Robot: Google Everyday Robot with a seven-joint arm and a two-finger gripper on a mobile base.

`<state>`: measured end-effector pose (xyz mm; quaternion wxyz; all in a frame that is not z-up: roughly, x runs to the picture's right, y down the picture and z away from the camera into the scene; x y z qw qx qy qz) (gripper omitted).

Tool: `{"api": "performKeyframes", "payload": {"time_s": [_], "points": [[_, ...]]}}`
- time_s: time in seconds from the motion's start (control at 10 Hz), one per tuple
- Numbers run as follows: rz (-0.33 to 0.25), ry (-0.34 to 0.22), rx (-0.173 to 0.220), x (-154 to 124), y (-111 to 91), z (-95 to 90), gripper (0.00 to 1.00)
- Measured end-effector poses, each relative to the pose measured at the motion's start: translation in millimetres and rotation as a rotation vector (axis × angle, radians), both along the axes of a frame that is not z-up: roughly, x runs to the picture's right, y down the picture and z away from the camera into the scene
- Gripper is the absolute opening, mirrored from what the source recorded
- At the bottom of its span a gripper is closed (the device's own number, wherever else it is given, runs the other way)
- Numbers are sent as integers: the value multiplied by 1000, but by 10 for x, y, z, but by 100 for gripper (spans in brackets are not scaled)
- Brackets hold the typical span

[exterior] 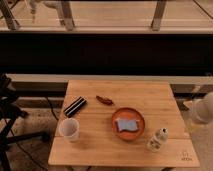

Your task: Move the arm in a circular motion

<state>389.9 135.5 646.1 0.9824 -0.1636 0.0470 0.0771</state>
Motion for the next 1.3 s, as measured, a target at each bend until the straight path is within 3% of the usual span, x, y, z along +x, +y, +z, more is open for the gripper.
{"api": "performKeyframes", "payload": {"time_s": [0.2,0.5,0.9,1.1,1.3], "points": [[-56,-16,-14,-259,185,-182,80],[-139,7,-39,-708,283,-314,80],[-271,-14,-79,-1545,238,-368,80],[-317,-49,-106,-1891,177,-364,80],[-370,-109,-121,-2230,-33,-271,80]]}}
